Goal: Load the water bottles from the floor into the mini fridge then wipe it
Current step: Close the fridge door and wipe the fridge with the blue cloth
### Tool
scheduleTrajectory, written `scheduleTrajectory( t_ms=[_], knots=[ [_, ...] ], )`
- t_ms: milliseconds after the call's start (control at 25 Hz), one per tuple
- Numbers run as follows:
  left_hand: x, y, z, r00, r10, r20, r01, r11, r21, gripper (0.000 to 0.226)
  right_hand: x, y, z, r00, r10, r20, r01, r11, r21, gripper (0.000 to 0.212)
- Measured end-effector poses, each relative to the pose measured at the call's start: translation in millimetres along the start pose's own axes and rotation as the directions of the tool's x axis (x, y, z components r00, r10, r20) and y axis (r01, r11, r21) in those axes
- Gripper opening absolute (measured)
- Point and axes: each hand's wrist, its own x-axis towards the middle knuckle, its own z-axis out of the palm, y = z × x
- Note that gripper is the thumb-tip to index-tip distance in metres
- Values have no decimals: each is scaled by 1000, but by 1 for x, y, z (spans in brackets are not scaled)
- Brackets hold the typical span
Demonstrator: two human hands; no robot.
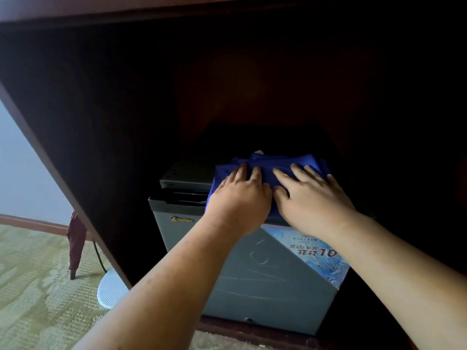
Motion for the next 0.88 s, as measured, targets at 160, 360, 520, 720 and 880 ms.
scheduleTrajectory(
  t_ms=[160,360,520,720,880],
  knots=[
    [-43,-26,-3,991,-24,-129,12,995,-96,80,-15,-20,16,993,-91,-71,96,993,68,59],
    [-78,-8,14,939,-103,-328,45,983,-179,67,-51,-10,47,927,-160,-338,178,984,22,60],
    [-98,9,31,886,-171,-430,61,964,-258,61,-66,-1,61,899,-185,-398,195,981,-16,59],
    [-110,31,38,775,-315,-548,49,894,-446,43,-91,15,79,888,-202,-413,226,974,11,71],
    [-93,41,34,760,-246,-602,26,936,-350,39,-104,24,92,874,-162,-458,234,966,106,71]
  ],
)
